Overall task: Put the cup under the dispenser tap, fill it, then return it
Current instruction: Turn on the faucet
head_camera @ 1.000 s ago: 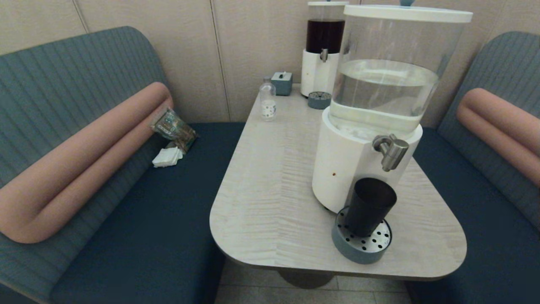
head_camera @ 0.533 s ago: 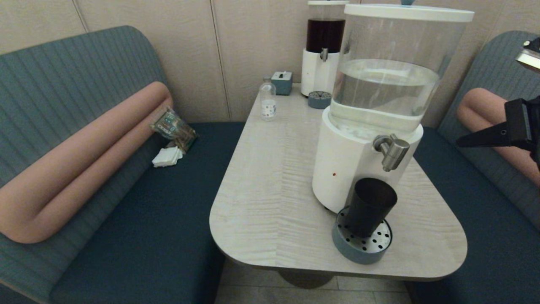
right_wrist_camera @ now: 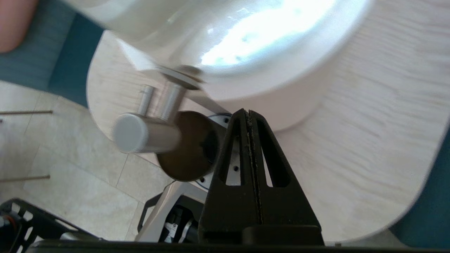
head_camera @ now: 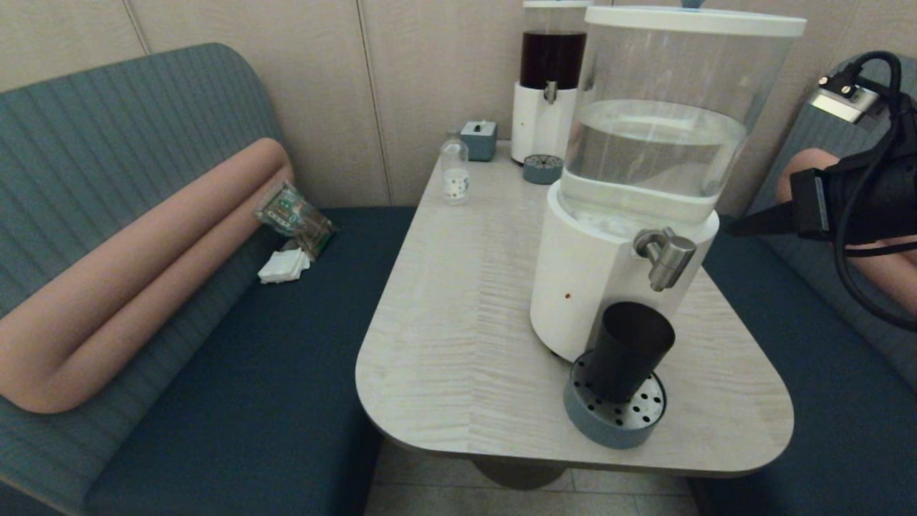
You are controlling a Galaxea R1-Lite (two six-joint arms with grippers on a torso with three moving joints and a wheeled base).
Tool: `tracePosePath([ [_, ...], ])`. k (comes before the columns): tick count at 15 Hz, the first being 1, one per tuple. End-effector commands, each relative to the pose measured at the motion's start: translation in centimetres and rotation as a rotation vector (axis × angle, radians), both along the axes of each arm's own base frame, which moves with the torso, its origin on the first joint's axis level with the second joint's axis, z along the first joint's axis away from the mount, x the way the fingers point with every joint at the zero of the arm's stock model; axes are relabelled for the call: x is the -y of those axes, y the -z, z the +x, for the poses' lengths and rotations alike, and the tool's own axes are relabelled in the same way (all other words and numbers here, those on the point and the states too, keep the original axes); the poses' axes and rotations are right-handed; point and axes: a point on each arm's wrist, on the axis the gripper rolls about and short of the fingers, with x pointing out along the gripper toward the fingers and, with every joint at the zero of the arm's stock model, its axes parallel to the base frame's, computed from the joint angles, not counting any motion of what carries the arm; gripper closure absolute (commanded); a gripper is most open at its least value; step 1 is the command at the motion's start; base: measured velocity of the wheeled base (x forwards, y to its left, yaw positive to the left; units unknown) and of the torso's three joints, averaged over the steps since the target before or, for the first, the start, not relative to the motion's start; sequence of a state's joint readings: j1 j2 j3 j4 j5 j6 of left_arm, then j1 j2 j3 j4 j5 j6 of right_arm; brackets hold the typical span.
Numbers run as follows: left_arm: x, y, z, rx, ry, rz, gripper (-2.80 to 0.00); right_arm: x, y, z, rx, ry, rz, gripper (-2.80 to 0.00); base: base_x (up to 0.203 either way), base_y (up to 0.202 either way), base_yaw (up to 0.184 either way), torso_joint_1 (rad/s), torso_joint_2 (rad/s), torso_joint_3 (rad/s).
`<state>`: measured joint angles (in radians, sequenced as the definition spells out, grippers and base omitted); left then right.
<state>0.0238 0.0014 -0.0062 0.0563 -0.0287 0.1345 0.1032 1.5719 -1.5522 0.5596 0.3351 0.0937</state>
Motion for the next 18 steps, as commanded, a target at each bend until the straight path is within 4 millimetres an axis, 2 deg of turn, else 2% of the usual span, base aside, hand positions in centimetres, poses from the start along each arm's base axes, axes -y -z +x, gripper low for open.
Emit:
tracePosePath([
  [1, 0.0, 0.0, 0.0, -0.002, 0.000, 0.000, 0.00, -1.0, 0.0, 0.1, 0.004, -0.037, 0.001, 0.00, 0.000, 0.000, 0.000, 0.000, 0.00, 0.000],
  [4, 0.0, 0.0, 0.0, -0.002, 0.000, 0.000, 0.00, -2.4, -0.4, 0.0, 0.028, -0.082, 0.001, 0.00, 0.000, 0.000, 0.000, 0.000, 0.00, 0.000],
  [10, 0.0, 0.0, 0.0, -0.002, 0.000, 0.000, 0.00, -3.2, 0.2, 0.8, 0.006, -0.103, 0.000, 0.00, 0.000, 0.000, 0.000, 0.000, 0.00, 0.000],
  [18, 0.0, 0.0, 0.0, -0.001, 0.000, 0.000, 0.00, -3.7, 0.2, 0.9, 0.020, -0.122, -0.002, 0.00, 0.000, 0.000, 0.000, 0.000, 0.00, 0.000],
])
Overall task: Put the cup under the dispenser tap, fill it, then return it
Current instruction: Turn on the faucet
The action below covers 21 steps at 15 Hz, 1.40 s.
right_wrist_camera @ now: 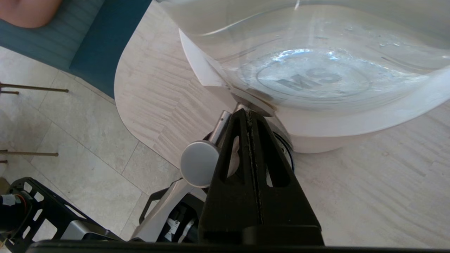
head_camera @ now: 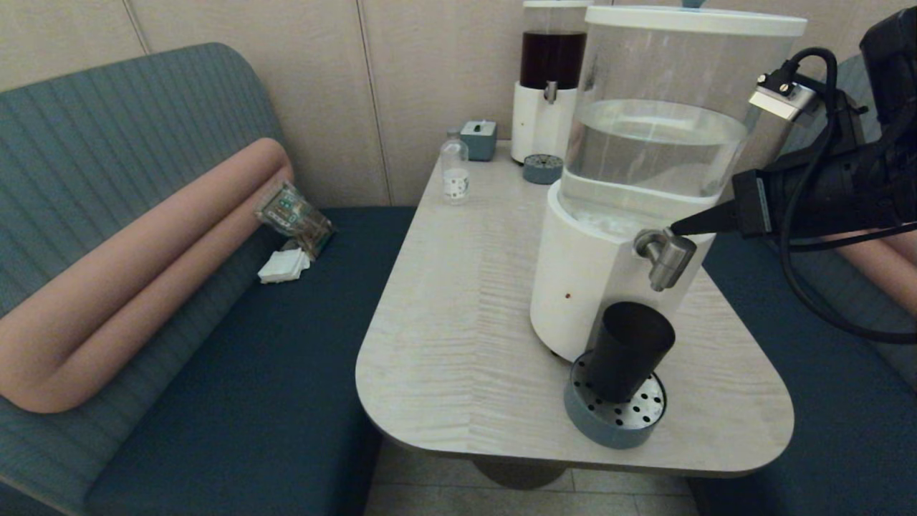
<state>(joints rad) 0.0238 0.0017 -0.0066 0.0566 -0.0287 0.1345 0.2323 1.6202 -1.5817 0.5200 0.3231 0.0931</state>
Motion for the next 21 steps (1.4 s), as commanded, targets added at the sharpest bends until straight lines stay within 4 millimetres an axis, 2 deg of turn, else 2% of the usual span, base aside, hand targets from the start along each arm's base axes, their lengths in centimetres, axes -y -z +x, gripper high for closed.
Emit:
tracePosePath([
  [1, 0.0, 0.0, 0.0, -0.002, 0.000, 0.000, 0.00, -0.1, 0.1, 0.1, -0.007, -0.002, 0.000, 0.00, 0.000, 0.000, 0.000, 0.000, 0.00, 0.000],
  [13, 0.0, 0.0, 0.0, -0.002, 0.000, 0.000, 0.00, -1.0, 0.9, 1.3, -0.022, -0.028, 0.002, 0.00, 0.000, 0.000, 0.000, 0.000, 0.00, 0.000],
  [21, 0.0, 0.0, 0.0, -0.002, 0.000, 0.000, 0.00, -1.6, 0.6, 1.4, 0.018, -0.052, 0.012, 0.00, 0.000, 0.000, 0.000, 0.000, 0.00, 0.000],
])
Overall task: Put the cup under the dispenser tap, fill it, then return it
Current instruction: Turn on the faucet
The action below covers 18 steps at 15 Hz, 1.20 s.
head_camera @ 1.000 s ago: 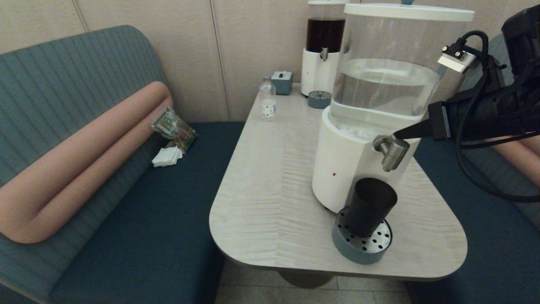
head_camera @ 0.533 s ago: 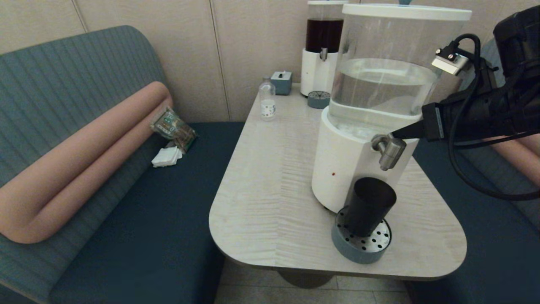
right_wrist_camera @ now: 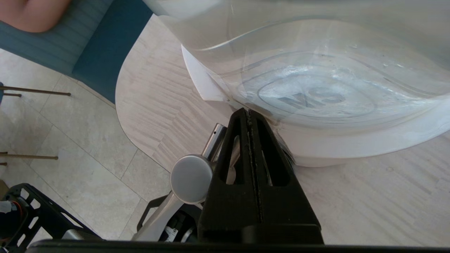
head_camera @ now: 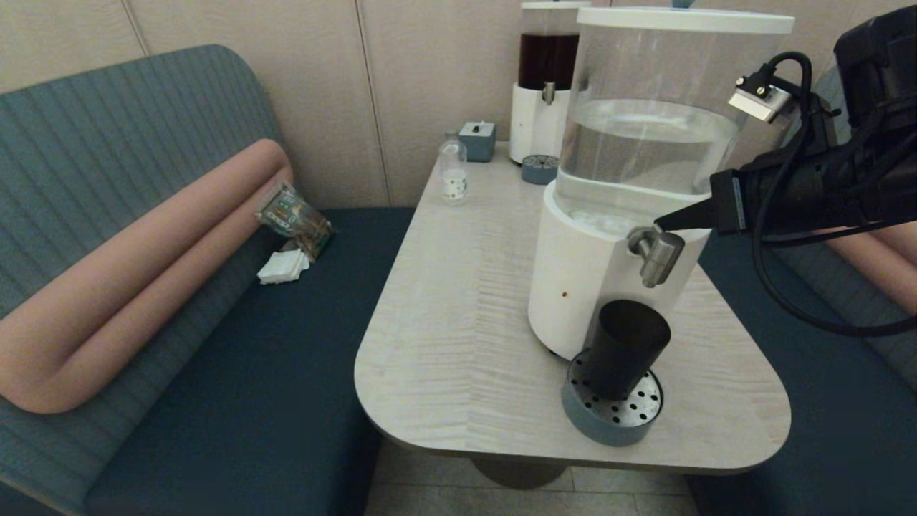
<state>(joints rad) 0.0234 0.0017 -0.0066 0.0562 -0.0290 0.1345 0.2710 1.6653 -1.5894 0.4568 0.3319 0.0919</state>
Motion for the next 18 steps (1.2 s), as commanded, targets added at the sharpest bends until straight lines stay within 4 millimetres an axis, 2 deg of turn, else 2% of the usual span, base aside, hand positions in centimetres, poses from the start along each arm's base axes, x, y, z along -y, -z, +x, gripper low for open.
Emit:
tracePosePath([
  [1, 0.00, 0.02, 0.01, -0.002, -0.001, 0.000, 0.00, -0.24, 0.09, -0.08, -0.006, -0.013, 0.001, 0.00, 0.000, 0.000, 0.000, 0.000, 0.00, 0.000],
  [7, 0.00, 0.02, 0.01, -0.002, 0.001, 0.000, 0.00, -1.19, 0.38, -0.38, -0.018, -0.046, -0.001, 0.00, 0.000, 0.000, 0.000, 0.000, 0.00, 0.000],
  [18, 0.00, -0.01, 0.01, -0.001, -0.001, 0.000, 0.00, -0.95, 0.40, -0.82, -0.004, -0.054, -0.020, 0.00, 0.000, 0.000, 0.000, 0.000, 0.00, 0.000],
])
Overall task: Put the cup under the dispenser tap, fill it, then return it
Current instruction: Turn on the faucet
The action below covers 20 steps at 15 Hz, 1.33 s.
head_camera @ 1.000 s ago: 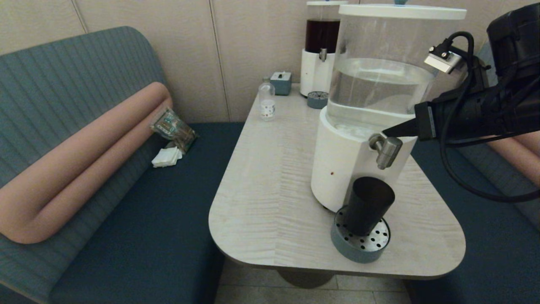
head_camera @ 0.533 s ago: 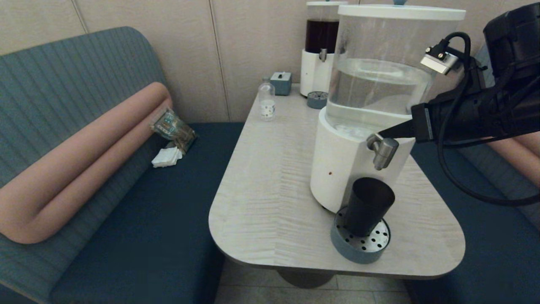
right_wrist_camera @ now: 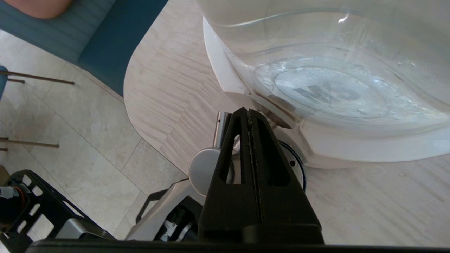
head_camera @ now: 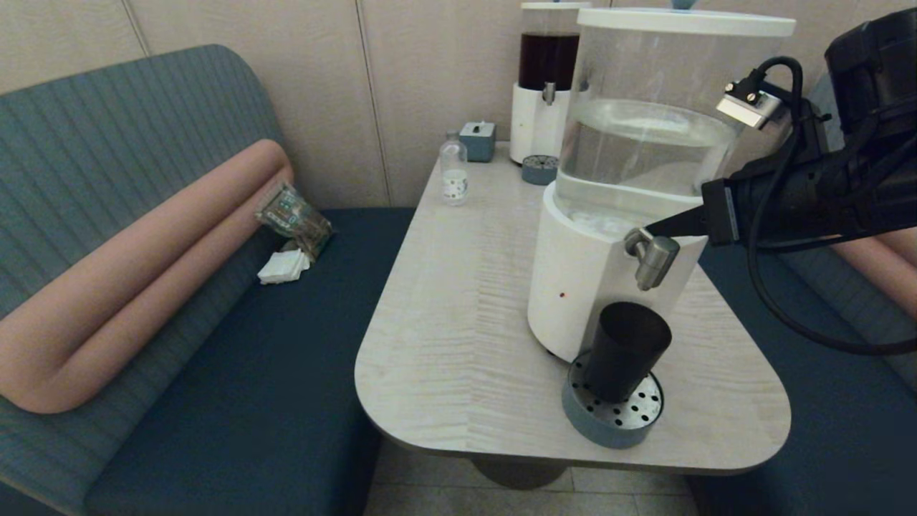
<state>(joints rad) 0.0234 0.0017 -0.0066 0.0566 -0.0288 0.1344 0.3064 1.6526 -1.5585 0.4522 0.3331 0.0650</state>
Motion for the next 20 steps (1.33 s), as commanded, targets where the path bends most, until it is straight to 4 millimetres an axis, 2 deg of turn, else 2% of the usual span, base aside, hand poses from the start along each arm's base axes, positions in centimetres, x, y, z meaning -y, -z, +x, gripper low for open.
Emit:
tracePosePath([
  [1, 0.0, 0.0, 0.0, -0.002, 0.001, 0.000, 0.00, -0.1, 0.0, -0.1, 0.005, -0.011, -0.001, 0.00, 0.000, 0.000, 0.000, 0.000, 0.00, 0.000],
  [7, 0.0, 0.0, 0.0, -0.002, 0.000, 0.000, 0.00, -0.4, 0.6, 0.2, 0.026, -0.054, -0.010, 0.00, 0.000, 0.000, 0.000, 0.000, 0.00, 0.000],
  [12, 0.0, 0.0, 0.0, -0.002, 0.001, 0.000, 0.00, -0.3, 0.4, 0.2, 0.091, -0.047, -0.003, 0.00, 0.000, 0.000, 0.000, 0.000, 0.00, 0.000],
  [16, 0.0, 0.0, 0.0, -0.001, -0.001, 0.001, 0.00, 0.9, 0.1, 0.5, 0.192, 0.026, 0.017, 0.00, 0.000, 0.000, 0.000, 0.000, 0.00, 0.000],
  [20, 0.0, 0.0, 0.0, -0.001, 0.001, 0.001, 0.00, 1.5, -0.4, -0.6, 0.214, 0.038, 0.019, 0.00, 0.000, 0.000, 0.000, 0.000, 0.00, 0.000],
])
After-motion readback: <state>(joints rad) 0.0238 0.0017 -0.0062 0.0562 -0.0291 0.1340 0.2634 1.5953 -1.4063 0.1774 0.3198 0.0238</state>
